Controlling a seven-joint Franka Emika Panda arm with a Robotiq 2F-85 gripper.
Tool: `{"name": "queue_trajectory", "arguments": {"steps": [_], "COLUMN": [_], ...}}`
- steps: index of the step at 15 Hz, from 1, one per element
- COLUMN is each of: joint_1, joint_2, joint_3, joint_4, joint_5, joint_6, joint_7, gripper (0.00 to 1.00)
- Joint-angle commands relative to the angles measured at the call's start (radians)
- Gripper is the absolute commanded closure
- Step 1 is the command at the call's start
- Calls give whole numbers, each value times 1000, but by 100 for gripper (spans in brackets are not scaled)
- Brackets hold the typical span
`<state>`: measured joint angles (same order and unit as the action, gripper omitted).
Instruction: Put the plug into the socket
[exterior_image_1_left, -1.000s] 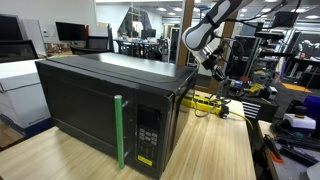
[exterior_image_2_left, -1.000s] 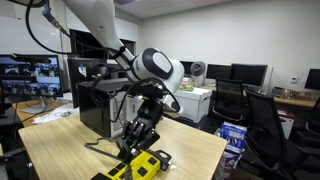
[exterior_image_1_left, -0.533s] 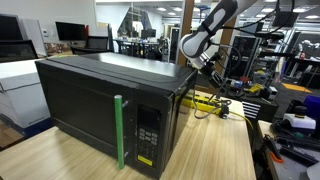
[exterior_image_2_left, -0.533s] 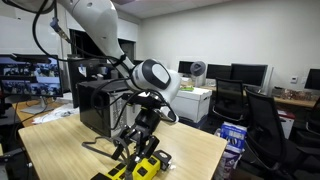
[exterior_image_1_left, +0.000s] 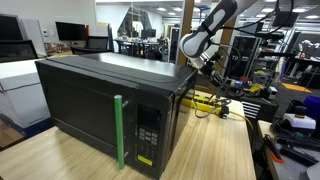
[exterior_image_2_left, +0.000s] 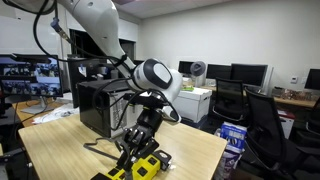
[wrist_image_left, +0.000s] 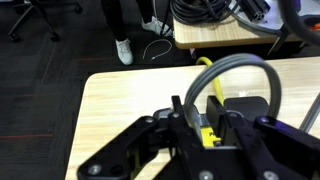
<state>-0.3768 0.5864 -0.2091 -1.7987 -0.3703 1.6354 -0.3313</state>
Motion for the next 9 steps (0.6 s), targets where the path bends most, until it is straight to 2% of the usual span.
{"name": "queue_trajectory", "arguments": {"steps": [1, 2, 9], "joint_1": [-14, -16, -43], "joint_2": [18, 21, 15], "joint_3": [-8, -9, -5], "joint_4": [24, 27, 8], "joint_5": [-12, -11, -9], "joint_6": [23, 28, 71], "joint_7": [-40, -41, -139], "gripper": [98, 100, 99]}}
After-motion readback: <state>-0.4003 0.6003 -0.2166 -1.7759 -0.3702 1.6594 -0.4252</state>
